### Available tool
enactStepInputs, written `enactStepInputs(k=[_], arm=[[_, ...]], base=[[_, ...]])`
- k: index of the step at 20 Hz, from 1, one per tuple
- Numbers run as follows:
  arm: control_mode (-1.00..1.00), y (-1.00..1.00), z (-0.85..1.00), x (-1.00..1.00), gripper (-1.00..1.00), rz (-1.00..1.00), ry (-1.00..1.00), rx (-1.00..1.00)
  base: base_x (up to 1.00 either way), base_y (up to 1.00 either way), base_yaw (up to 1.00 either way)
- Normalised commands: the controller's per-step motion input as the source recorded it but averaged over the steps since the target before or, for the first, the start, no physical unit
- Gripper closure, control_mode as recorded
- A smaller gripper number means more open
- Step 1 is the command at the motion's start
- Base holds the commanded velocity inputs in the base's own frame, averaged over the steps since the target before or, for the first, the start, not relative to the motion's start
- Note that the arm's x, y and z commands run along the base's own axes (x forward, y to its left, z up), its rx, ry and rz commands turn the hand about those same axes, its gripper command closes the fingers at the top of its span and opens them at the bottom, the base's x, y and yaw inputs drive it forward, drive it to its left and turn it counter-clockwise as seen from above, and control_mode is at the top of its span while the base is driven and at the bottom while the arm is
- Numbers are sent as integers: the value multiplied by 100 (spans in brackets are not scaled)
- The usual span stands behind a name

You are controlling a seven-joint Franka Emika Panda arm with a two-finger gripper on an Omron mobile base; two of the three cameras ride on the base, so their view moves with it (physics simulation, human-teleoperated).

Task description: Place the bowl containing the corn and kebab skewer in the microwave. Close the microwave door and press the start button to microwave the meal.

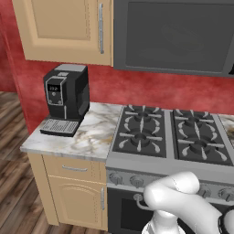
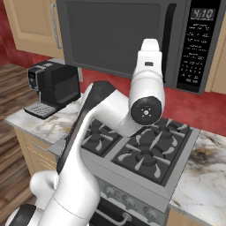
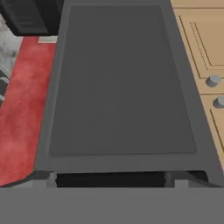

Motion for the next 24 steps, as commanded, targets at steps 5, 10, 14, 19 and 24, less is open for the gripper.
enactStepInputs(k=[5, 10, 14, 19, 24], arm=[[-100, -49, 0, -23, -100, 0, 10, -2], [-100, -10, 0, 0, 100, 0, 5, 0], [-100, -23, -15, 0, 100, 0, 2, 0], [-100, -38, -42, -4, 100, -3, 2, 0], [-100, -48, -41, 0, 100, -3, 2, 0]], base=[[0, 0, 0], [0, 0, 0], [0, 0, 0], [0, 0, 0], [0, 0, 0]])
